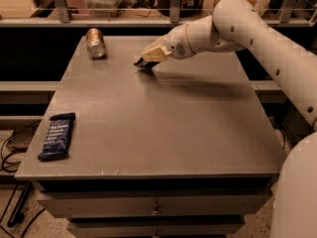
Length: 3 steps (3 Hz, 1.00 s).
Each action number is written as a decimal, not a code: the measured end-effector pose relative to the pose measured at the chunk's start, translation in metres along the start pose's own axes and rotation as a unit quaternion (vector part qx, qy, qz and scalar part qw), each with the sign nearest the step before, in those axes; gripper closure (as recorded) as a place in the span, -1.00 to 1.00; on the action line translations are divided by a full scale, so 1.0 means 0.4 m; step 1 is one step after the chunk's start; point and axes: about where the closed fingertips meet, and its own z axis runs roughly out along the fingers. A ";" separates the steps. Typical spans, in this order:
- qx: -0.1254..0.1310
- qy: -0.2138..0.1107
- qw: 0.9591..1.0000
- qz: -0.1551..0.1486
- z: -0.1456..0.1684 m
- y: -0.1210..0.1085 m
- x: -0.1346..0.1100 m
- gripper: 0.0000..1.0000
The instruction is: Move rxbar chocolate near rxbar blueberry
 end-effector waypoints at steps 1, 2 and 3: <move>-0.034 0.010 0.999 -0.036 0.035 0.074 -0.032 1.00; -0.090 0.015 0.993 -0.078 0.073 0.196 -0.070 1.00; -0.154 0.012 0.982 -0.109 0.109 0.331 -0.090 1.00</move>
Offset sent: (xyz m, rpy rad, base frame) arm -0.1136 0.1012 0.0100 -0.0984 -0.0616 0.4035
